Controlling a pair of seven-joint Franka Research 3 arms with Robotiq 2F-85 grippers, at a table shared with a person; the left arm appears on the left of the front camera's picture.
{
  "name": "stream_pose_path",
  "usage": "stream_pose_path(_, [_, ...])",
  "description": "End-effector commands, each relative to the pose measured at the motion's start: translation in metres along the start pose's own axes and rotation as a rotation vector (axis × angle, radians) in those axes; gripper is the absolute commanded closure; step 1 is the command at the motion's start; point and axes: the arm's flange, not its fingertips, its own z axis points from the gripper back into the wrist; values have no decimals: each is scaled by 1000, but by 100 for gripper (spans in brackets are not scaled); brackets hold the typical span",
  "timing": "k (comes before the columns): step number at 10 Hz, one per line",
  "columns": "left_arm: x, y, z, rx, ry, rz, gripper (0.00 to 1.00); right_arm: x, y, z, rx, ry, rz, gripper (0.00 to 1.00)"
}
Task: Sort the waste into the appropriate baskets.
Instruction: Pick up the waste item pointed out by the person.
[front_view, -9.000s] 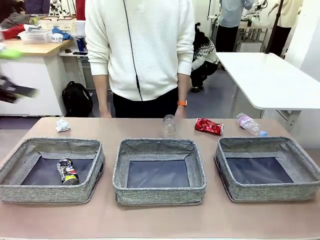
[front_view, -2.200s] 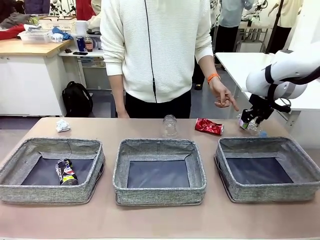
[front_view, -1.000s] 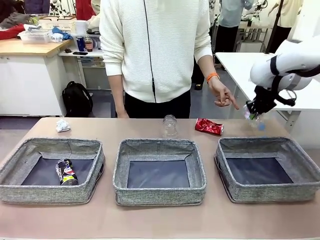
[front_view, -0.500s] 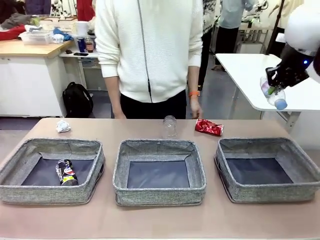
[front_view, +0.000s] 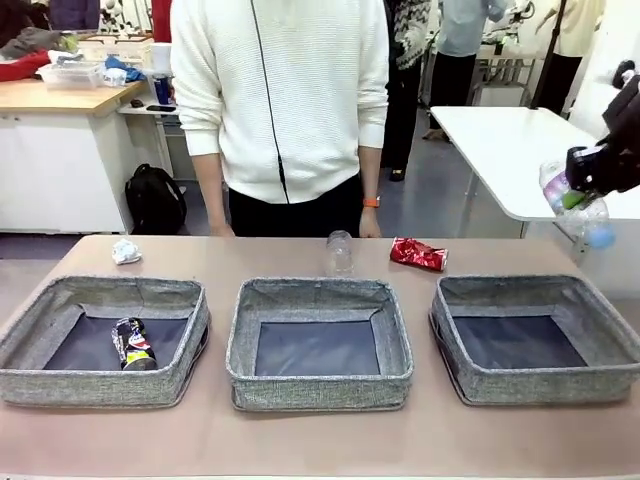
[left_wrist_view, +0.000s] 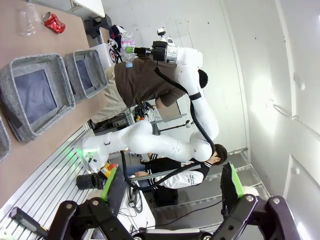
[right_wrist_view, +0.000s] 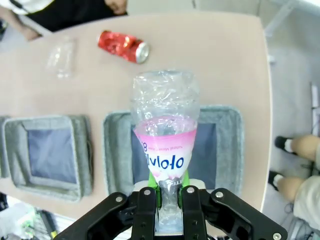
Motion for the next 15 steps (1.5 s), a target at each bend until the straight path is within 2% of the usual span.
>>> stream_pose_path(1, [1,-3,-1,-20,0,-22,0,22,8,-6,-53,-8,-18,100])
stream_pose_path(2, [1,-3,-1,-20,0,-22,0,22,8,-6,-53,-8,-18,100])
stream_pose_path(3, [1,-3,-1,-20,0,-22,0,9,4,-5,-13,3,1,84])
stream_pose_path(4, [1,-3,-1,-20,0,-22,0,17,24,-13,-105,97,-43,84])
stream_pose_path(5, [1,-3,-1,-20,0,-22,0,31,73,3,-199,131,55,84])
stream_pose_path(6, [1,-3,-1,-20,0,-22,0,43,135,28,-296,171,67,84])
stream_pose_path(7, [1,-3,-1,-20,0,-22,0,35,186,50,-395,123,115,84])
stream_pose_path(8, [1,-3,-1,-20,0,-22,0,27,225,62,-415,163,147,84])
stream_pose_path(9, [1,-3,-1,-20,0,-22,0,25,259,65,-403,160,141,84])
stream_pose_path(11, [1,-3,-1,-20,0,-22,0,34,332,72,-353,121,-34,84])
stream_pose_path(12, [1,-3,-1,-20,0,-22,0,37,362,77,-303,145,-90,84])
stream_pose_path(14, [1,-3,-1,-20,0,-22,0,40,400,87,-205,186,-128,84])
stream_pose_path(15, [1,-3,-1,-20,0,-22,0,41,409,92,-165,202,-199,84])
